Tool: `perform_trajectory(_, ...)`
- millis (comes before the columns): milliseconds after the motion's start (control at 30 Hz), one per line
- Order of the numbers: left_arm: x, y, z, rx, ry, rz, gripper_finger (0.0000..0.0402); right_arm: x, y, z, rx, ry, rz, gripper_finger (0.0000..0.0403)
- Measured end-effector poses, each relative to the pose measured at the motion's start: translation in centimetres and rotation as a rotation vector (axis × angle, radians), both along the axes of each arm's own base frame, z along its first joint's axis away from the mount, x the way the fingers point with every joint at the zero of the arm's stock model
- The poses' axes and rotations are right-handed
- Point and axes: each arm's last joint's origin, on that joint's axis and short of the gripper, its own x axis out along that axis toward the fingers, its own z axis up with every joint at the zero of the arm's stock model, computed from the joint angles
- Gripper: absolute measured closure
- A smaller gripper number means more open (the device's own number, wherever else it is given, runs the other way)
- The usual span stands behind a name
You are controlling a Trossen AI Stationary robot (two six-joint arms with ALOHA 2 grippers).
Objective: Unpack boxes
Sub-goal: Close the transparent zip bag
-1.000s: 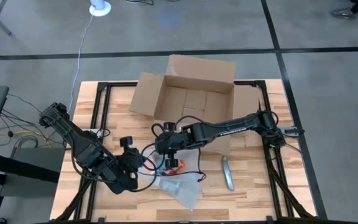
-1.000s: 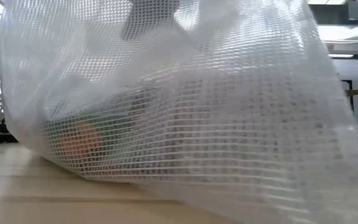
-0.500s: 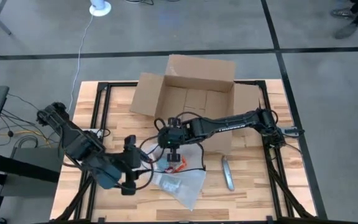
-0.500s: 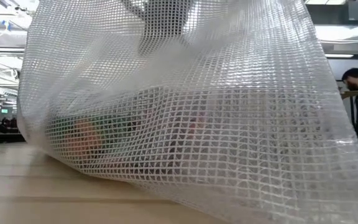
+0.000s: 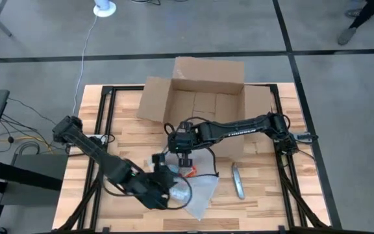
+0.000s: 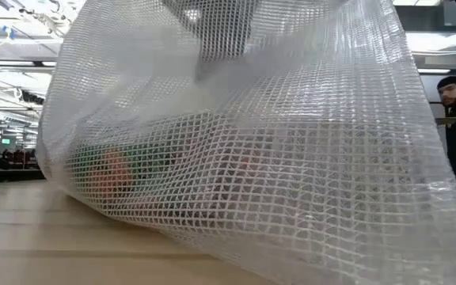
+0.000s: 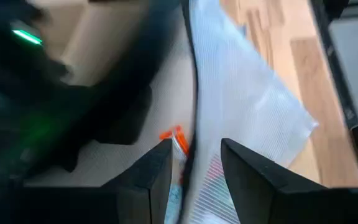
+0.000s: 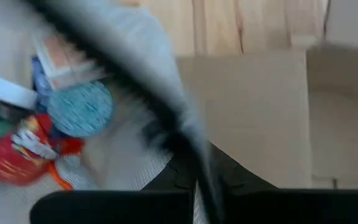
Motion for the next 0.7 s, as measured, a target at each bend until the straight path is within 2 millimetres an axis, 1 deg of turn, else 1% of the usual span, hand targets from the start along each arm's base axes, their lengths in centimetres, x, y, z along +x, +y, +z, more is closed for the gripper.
perform_trajectory(67,-0.1,-0.5,-1.0,-0.004,0.072,-0.025,0.0279,-0.4,-0.3,-0.2,-0.008,0.046,-0.007,0.0403)
perform_trajectory(133,-1.1,-1.2,-1.7,-0.018,0.158,-0.040,0.0279,-0.8,-0.5,-0.4,-0.015,0.096,-0.009,0.0403)
perform_trajectory(233,-4.0,-2.0,-2.1,0.036,0.282,-0.009,0.0279,-1.5,0.0,-0.4,-0.020,0.157,-0.008,0.0403)
perform_trajectory(333,-7.6,-2.2,-1.4,0.118,0.322,0.071,0.0279,-2.3,0.8,-0.4,-0.025,0.218,0.000,0.0403)
perform_trajectory(433,-10.8,-1.9,-0.3,0.157,0.283,0.193,0.0279,-3.1,1.8,0.4,-0.018,0.263,-0.027,0.0403)
perform_trajectory(500,-12.2,-1.8,0.5,0.112,0.203,0.245,0.0279,-3.6,2.6,1.0,-0.005,0.271,-0.063,0.0403)
perform_trajectory(600,-13.5,-1.1,1.2,0.015,0.084,0.265,0.0279,-3.9,3.6,2.0,0.014,0.255,-0.095,0.0403)
perform_trajectory(700,-13.2,-1.5,1.6,-0.079,0.036,0.245,0.0279,-3.8,4.1,2.7,0.034,0.209,-0.103,0.0403)
